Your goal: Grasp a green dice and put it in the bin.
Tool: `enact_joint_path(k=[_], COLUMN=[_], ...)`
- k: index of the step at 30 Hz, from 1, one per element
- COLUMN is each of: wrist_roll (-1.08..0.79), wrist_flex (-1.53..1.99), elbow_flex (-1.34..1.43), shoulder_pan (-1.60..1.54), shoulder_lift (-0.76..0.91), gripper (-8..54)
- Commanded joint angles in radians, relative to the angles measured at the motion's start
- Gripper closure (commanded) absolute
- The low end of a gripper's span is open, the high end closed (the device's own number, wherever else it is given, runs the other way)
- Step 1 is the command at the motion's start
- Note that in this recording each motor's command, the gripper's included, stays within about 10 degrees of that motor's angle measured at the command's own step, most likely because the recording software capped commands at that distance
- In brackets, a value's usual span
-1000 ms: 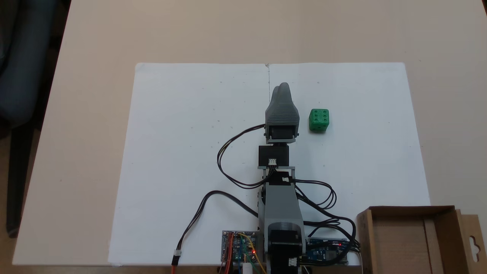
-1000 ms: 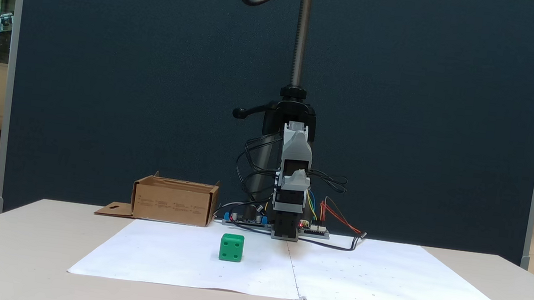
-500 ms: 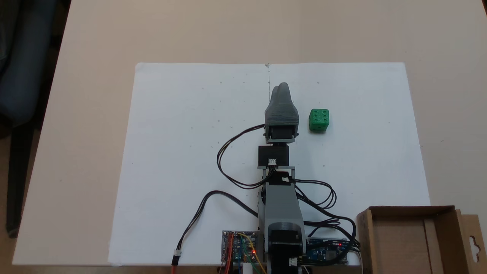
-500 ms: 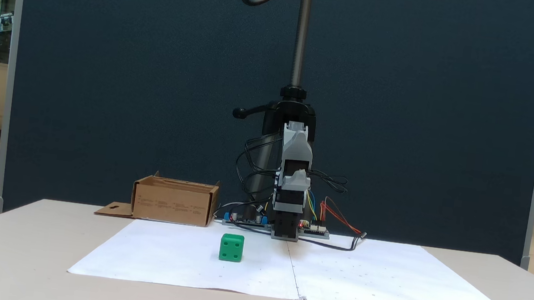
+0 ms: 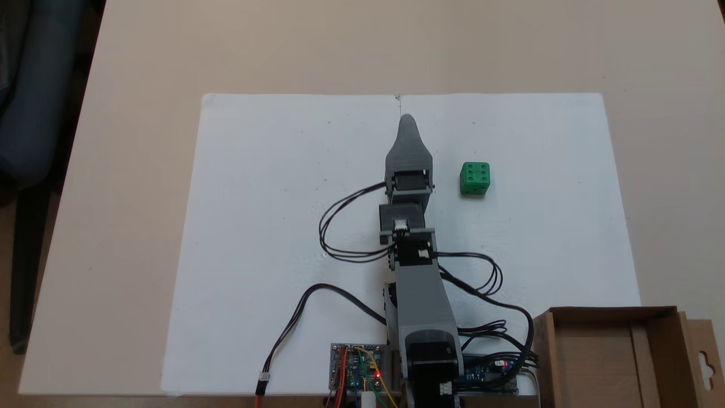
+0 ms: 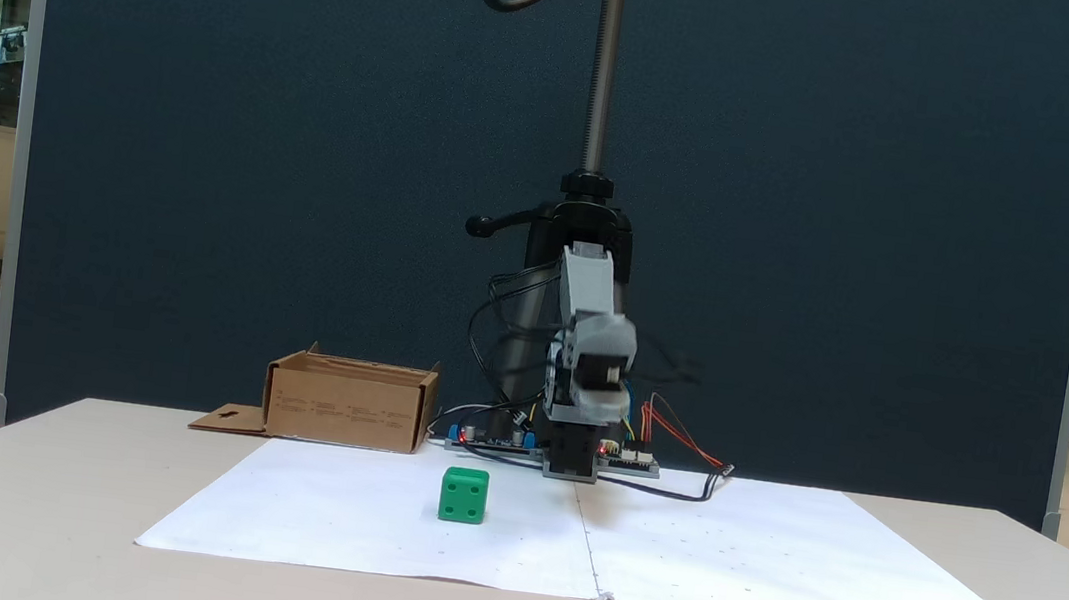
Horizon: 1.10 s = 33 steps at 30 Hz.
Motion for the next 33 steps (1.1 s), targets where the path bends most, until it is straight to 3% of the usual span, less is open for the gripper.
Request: enact_joint_path(k=[1, 17, 29, 33], wrist_roll=[-0.064, -0.060, -0.064, -0.160], wrist_flex=[0.153, 1.218, 1.911, 2.118], elbow_flex=[-0.097, -0.811, -1.210, -1.264], shoulder_pan=[0.005, 0.067, 0.074, 0.123], shoulder_lift=[0.110, 0.100, -0.235, -0.330], gripper=[1.8, -0.2, -1.4, -1.4])
